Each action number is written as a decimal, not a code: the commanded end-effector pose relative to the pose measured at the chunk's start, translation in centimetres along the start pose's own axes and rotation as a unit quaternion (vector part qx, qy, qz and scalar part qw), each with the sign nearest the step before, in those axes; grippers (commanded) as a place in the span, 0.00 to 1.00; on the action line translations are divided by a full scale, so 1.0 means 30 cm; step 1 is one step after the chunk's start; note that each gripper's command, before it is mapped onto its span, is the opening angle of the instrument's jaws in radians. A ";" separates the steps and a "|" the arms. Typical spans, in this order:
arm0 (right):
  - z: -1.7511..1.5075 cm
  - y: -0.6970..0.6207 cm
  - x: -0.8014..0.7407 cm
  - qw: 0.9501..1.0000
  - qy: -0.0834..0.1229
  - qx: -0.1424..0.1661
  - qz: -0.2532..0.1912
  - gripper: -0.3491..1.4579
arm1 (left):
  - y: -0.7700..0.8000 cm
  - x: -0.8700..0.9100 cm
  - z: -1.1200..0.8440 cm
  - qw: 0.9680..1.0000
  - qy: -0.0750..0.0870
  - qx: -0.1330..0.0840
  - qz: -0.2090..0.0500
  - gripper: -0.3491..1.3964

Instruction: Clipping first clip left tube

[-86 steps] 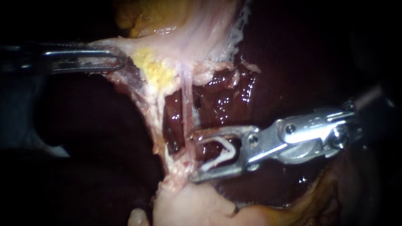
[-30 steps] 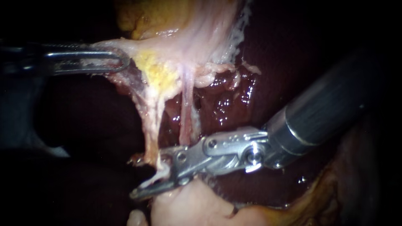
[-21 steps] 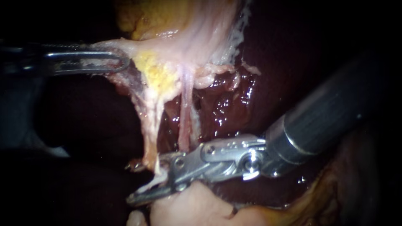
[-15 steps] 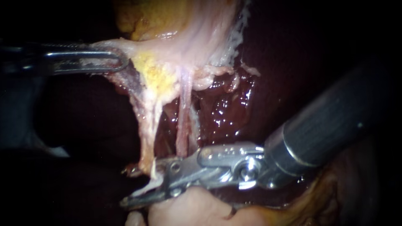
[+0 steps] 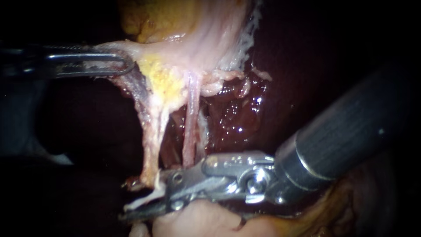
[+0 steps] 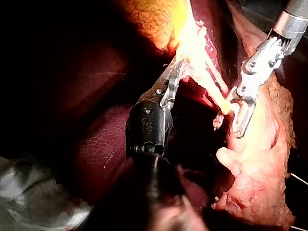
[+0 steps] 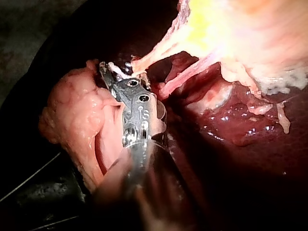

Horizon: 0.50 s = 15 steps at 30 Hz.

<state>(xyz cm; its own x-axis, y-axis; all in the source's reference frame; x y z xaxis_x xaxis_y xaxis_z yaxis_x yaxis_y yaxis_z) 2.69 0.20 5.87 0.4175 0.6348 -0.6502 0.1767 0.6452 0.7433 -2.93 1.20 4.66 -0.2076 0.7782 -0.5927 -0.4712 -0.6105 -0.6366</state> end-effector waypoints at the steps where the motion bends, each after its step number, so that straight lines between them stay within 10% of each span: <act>1: 0.000 0.0001 -0.0004 1.000 0.000 -0.001 0.003 0.37 | 0.0000 0.0000 0.0000 1.000 0.000 0.000 0.000 0.00; 15: -0.003 0.0010 -0.0003 1.000 0.003 -0.006 0.031 0.14 | 0.0000 0.0000 -0.0001 1.000 0.000 0.000 0.000 0.00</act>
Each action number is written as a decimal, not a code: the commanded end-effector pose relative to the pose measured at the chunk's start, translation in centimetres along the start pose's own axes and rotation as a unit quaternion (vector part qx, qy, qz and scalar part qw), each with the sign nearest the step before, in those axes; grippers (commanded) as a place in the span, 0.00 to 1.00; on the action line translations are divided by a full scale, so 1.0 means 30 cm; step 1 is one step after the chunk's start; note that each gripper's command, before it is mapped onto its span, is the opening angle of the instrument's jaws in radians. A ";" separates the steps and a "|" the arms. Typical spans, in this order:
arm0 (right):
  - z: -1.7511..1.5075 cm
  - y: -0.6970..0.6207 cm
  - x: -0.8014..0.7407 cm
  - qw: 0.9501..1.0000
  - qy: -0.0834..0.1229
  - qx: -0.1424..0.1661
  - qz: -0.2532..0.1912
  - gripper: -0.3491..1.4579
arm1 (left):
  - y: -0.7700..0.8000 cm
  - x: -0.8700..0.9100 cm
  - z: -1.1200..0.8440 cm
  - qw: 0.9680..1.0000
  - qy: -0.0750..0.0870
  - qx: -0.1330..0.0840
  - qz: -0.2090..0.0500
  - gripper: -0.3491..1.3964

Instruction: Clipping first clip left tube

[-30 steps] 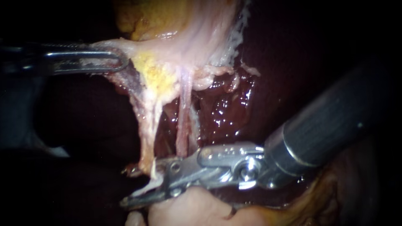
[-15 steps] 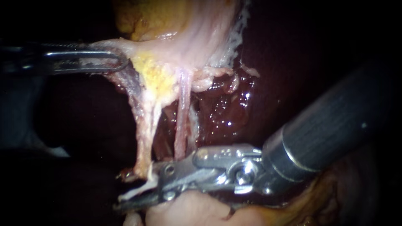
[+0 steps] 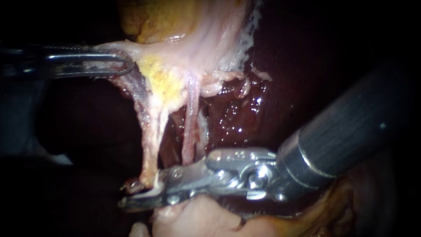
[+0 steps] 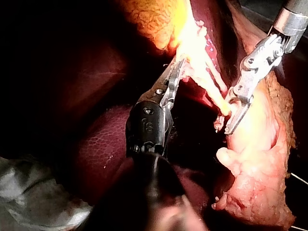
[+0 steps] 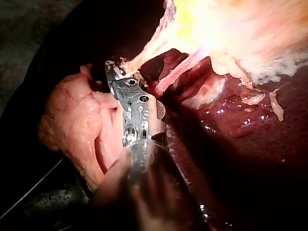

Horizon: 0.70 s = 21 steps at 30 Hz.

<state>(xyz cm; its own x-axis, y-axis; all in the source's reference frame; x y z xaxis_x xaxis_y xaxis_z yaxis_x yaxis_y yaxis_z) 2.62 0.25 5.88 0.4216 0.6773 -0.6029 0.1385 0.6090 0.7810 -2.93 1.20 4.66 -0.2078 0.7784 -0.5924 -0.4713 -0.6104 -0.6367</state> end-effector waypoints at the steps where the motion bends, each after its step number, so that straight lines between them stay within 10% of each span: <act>1: 0.000 0.0002 0.0000 1.000 0.000 -0.001 0.002 0.11 | 0.0000 0.0001 0.0000 1.000 0.000 0.000 0.000 0.00; 21: -0.004 0.0014 -0.0021 0.999 -0.001 0.001 0.036 0.00 | -0.0001 0.0001 0.0001 1.000 0.000 0.000 0.000 0.00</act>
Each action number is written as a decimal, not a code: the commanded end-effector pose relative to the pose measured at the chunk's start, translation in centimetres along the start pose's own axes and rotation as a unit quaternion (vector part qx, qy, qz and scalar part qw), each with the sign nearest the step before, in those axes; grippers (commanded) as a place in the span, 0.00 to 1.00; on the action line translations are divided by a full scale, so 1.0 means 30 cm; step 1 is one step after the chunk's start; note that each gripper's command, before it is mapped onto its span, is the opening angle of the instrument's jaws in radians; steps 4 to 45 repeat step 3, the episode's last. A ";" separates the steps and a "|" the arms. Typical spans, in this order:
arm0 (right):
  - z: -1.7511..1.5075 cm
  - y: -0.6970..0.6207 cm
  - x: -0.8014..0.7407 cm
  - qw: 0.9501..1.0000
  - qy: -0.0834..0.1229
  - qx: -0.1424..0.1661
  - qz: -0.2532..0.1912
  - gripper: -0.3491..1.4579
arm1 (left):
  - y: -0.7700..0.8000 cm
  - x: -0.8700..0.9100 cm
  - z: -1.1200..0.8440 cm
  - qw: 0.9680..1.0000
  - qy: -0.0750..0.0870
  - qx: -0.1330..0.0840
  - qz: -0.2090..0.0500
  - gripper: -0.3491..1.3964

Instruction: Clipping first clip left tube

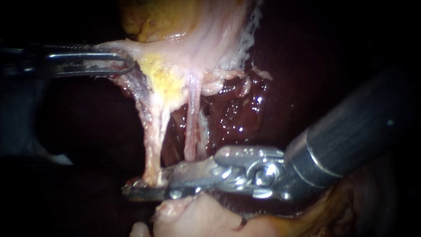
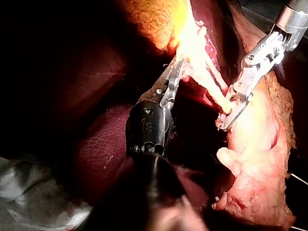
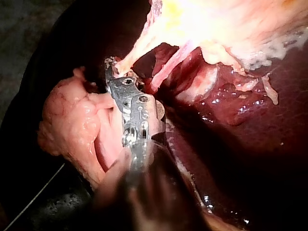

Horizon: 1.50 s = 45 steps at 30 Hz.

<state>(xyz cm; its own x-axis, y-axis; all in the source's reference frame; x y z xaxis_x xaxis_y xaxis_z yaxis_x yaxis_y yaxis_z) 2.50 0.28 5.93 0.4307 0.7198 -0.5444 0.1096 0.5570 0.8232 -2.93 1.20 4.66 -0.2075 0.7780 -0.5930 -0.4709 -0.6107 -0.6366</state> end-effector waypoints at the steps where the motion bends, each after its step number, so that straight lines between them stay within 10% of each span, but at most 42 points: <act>1: 0.000 0.0001 -0.0002 1.000 -0.001 0.000 0.000 0.00 | 0.0000 0.0000 0.0001 1.000 0.000 0.000 0.000 0.00; 45: 0.000 0.0003 -0.0005 1.000 -0.001 0.000 -0.001 0.00 | -0.0001 0.0000 0.0001 1.000 0.000 0.000 0.000 0.00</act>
